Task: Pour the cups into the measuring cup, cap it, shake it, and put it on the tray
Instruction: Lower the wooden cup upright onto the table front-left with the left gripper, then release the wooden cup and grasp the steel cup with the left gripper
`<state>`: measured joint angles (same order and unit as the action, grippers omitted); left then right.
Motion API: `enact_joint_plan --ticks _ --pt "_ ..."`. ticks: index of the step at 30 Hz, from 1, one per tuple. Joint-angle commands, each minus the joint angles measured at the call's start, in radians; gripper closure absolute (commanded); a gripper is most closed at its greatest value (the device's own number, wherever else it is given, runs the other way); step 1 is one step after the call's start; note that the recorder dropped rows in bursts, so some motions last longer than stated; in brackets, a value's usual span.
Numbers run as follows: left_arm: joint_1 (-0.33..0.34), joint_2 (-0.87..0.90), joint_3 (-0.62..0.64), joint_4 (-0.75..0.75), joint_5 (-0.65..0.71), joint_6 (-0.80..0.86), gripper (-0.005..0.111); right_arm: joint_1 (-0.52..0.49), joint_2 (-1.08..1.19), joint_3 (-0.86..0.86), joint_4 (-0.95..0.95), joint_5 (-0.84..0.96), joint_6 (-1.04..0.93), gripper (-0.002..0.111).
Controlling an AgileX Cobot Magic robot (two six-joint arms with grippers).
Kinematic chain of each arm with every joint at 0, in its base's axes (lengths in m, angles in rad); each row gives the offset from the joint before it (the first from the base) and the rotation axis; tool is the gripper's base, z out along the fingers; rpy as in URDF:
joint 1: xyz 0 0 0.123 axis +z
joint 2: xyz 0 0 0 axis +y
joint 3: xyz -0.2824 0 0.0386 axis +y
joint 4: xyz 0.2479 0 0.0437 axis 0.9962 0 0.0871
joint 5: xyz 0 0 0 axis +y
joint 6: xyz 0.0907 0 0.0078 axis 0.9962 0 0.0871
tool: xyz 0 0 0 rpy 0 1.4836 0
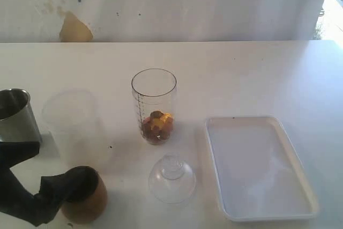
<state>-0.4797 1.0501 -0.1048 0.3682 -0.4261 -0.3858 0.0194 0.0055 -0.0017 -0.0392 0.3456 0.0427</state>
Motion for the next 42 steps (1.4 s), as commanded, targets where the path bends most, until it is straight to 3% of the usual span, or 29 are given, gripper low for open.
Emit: enact_joint_plan --ticks 1,6,9,10,13,15,16,18,19,22,27,38,42 --pt "0.000 -0.071 -0.002 -0.099 0.029 -0.004 0.002 0.000 -0.006 0.002 -0.005 -0.003 -0.001 0.108" --pt "0.000 -0.163 -0.002 -0.441 0.036 0.227 0.002 0.000 -0.006 0.002 -0.005 -0.003 -0.001 0.108" --pt "0.000 -0.195 -0.002 -0.820 0.018 0.592 0.002 0.000 -0.006 0.002 -0.005 -0.003 -0.001 0.108" --pt "0.000 -0.200 -0.002 -1.026 -0.008 0.775 0.002 0.000 -0.006 0.002 -0.005 -0.003 -0.001 0.108" --pt "0.000 -0.198 -0.002 -1.433 -0.133 1.116 0.002 0.000 -0.006 0.002 -0.005 -0.003 -0.001 0.108" --pt "0.000 -0.192 0.003 -1.539 -0.180 1.195 0.002 0.000 -0.006 0.002 -0.005 -0.003 -0.001 0.108" --pt "0.000 -0.180 0.010 -1.533 -0.157 1.189 0.002 0.000 -0.006 0.002 -0.005 -0.003 -0.001 0.108" --pt "0.000 -0.135 0.032 -1.329 -0.094 1.138 0.002 0.000 -0.006 0.002 -0.005 -0.003 -0.001 0.108" --pt "0.000 -0.082 0.060 -1.193 -0.171 0.980 0.002 0.000 -0.006 0.002 -0.005 -0.003 -0.001 0.108" --pt "0.000 0.041 0.097 -1.165 -0.364 0.762 0.002 0.000 -0.006 0.002 -0.005 -0.003 -0.001 0.108" --pt "0.000 0.236 0.074 -1.000 -0.423 0.693 0.002 0.000 -0.006 0.002 -0.005 -0.003 -0.001 0.108" --pt "0.000 0.605 0.004 -1.024 -0.695 0.502 0.002 0.000 -0.006 0.002 -0.005 -0.003 -0.001 0.108" --pt "0.042 0.695 -0.034 -1.006 -0.724 0.487 0.002 0.000 -0.006 0.002 -0.005 -0.003 -0.001 0.108"
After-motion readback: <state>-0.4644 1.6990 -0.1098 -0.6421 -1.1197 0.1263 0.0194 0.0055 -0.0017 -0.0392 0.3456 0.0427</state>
